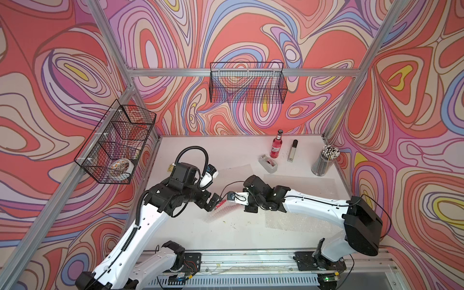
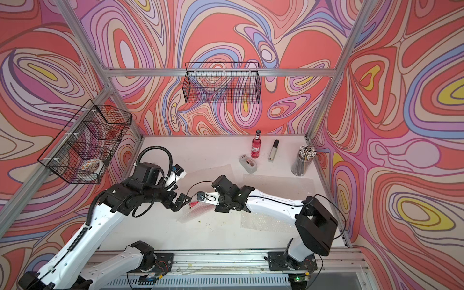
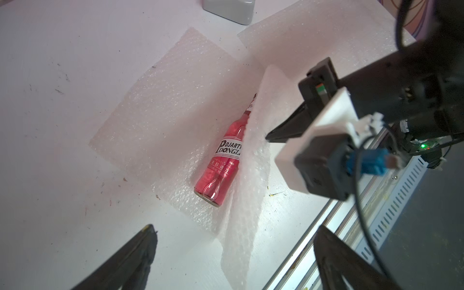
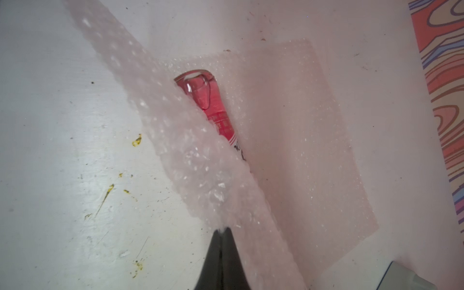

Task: Wrap wine bottles in bubble wrap
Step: Wrap the wine bottle in bubble wrap.

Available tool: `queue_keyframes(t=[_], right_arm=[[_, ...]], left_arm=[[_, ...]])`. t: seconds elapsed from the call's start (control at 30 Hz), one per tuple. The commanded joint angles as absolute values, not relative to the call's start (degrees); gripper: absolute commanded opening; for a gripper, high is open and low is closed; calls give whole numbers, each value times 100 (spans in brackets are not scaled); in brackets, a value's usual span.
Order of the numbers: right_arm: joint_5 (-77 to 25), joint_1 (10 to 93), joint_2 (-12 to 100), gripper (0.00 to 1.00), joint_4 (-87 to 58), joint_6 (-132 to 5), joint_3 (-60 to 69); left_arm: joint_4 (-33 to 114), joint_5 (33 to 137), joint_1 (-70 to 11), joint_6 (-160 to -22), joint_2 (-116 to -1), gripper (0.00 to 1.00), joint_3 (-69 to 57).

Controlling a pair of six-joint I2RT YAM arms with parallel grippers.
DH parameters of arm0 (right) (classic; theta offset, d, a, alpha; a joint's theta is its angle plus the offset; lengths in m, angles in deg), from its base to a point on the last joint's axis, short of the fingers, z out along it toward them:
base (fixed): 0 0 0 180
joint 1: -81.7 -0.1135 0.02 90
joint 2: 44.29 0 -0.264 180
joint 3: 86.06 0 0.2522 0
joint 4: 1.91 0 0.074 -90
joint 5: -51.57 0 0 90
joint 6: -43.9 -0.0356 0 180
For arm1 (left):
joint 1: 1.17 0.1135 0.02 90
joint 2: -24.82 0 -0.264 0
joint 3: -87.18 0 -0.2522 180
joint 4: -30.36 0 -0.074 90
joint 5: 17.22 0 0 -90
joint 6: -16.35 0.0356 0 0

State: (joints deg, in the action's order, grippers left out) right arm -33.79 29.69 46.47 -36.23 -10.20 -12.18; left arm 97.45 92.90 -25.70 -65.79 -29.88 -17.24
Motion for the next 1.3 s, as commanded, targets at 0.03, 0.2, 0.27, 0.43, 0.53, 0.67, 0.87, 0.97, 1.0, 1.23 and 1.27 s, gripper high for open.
queue_keyframes(t=[0.03, 0.2, 0.27, 0.43, 0.53, 0.67, 0.87, 0.97, 1.0, 1.23, 1.27], right_arm=[[-2967, 3354, 5060, 0, -3550, -1012, -868], [-2566, 3675, 5547, 0, -3798, -1043, -484], [-2391, 3791, 5657, 0, -3884, -1030, -394], [-2164, 3914, 5933, 2, -4098, -860, -263], [-2200, 3976, 5950, 6, -3942, -869, -331], [-2197, 4003, 6030, 10, -3912, -832, -306], [-2147, 4144, 6046, 21, -3857, -854, -340], [-2103, 4180, 6084, 24, -3872, -861, -339], [-2111, 4196, 6083, 25, -3834, -879, -367], [-2121, 4387, 5783, 39, -3599, -987, -589], [-2106, 4415, 5756, 41, -3578, -1018, -616]], left_arm=[[10076, 10085, -2552, -6232, -2556, 94, -1781], [10223, 10485, -2555, -6181, -2295, 90, -1946], [10382, 10554, -2553, -6167, -2328, 88, -2026], [10015, 10297, -2566, -6447, -2861, 84, -2306], [9767, 10092, -2562, -6668, -3500, 81, -2258], [9156, 10542, -2568, -6935, -4319, 75, -2312], [8545, 10568, -2556, -6598, -4658, 78, -2768], [8333, 10293, -2550, -6673, -4874, 81, -2836], [8303, 10232, -2551, -6701, -5006, 81, -2802], [8192, 10029, -2478, -6610, -5694, 78, -2613], [8160, 9972, -2481, -6578, -5736, 77, -2597]])
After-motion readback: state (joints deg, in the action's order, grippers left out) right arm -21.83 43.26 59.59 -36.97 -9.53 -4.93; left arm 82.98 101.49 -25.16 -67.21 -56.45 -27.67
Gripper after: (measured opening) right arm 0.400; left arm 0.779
